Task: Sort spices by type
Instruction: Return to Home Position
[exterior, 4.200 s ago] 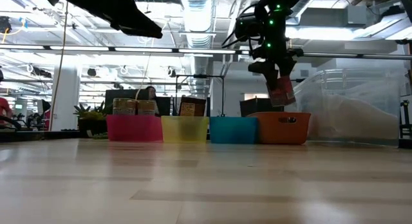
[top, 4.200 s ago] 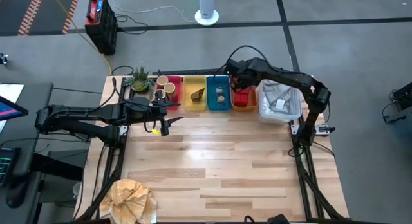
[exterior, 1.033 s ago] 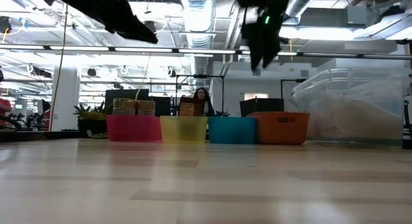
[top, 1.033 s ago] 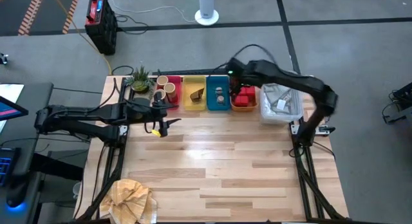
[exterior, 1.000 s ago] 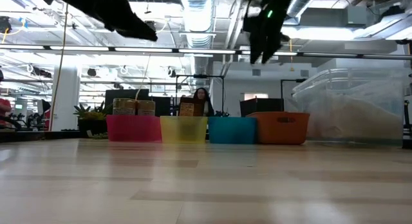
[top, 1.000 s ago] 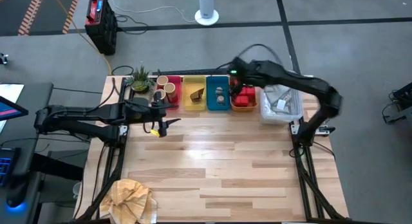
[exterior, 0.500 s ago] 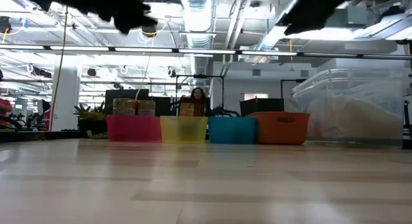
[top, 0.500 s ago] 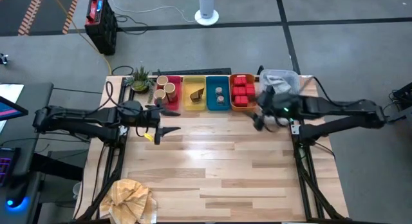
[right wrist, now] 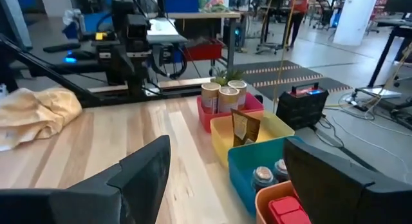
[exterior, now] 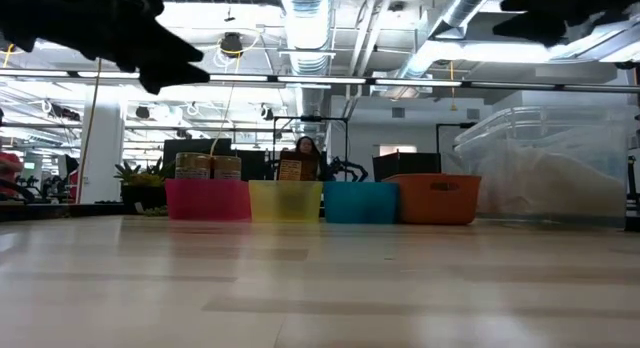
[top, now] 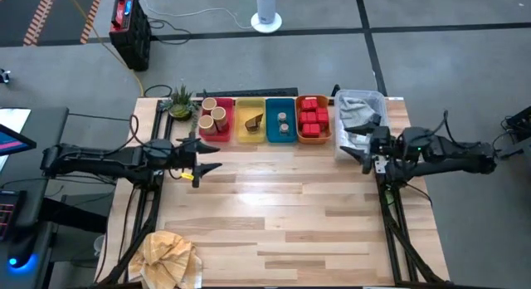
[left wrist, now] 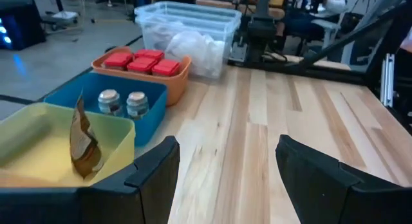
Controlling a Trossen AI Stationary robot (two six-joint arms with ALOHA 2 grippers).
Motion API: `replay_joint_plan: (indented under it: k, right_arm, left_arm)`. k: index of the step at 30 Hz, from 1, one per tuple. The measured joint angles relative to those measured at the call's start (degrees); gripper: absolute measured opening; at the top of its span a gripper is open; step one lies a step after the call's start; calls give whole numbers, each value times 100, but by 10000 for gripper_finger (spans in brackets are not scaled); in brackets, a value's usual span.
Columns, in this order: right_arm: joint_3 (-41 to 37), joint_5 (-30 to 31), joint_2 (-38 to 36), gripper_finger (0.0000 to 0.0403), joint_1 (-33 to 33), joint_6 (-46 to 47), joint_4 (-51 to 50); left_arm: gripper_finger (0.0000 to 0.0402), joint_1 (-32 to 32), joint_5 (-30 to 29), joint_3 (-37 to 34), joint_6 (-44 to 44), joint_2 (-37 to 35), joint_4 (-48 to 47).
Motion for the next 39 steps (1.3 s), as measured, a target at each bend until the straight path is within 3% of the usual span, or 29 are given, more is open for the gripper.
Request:
replay_joint_plan:
  k: [9,20,30,39]
  right_arm:
    - [-712,0,-888,327,12,368,325]
    - [-1072,-3,-1112,327,122,-2,1066]
    - [-2002,-5,-1138,327,299,-176,2663]
    - [-2330,-31,-1138,327,897,28,3089]
  left_arm:
    - [245,0,-181,-46,-11,-768,-780]
    - [245,-30,-250,-51,-2,-1142,-1507]
    - [245,-133,-244,-1128,-152,-1200,-441]
    - [245,-138,35,-1616,-176,-1219,-95]
